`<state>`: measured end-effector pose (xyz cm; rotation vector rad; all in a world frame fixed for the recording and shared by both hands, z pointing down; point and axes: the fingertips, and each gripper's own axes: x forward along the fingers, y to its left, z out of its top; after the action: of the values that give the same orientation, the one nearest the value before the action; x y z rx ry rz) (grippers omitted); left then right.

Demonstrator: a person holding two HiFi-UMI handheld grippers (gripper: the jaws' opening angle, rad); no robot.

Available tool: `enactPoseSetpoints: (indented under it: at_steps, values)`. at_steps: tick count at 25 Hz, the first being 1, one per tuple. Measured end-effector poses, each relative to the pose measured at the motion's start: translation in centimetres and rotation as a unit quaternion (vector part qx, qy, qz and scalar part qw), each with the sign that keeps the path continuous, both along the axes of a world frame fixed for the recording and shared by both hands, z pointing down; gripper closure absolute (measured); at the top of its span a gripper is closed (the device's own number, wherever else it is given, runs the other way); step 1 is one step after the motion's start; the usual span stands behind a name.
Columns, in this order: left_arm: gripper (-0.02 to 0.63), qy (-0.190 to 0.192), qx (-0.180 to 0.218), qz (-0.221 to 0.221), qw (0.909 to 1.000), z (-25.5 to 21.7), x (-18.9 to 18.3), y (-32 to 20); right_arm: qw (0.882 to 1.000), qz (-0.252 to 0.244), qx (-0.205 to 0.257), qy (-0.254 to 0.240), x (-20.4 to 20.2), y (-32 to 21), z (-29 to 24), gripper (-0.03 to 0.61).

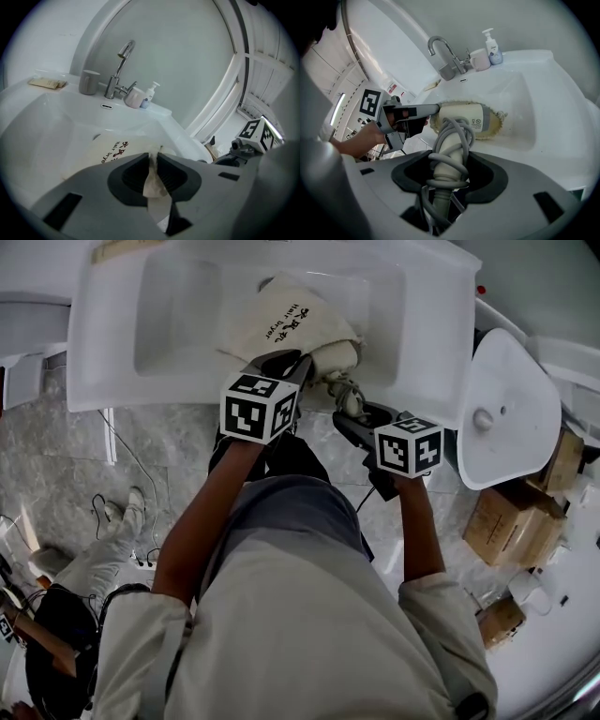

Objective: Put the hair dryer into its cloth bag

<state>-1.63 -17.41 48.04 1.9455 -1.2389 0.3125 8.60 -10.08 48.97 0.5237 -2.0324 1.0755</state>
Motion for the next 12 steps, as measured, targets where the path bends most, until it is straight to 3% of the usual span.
enactPoseSetpoints:
  at_steps: [12]
  values:
    - [0.554,0.007,0.001,-0.007,0.9999,-0.1,-0.9,0.0,0.998,-0.053,-0.012,0.028,-1.4,-1.5,0.8,0.348]
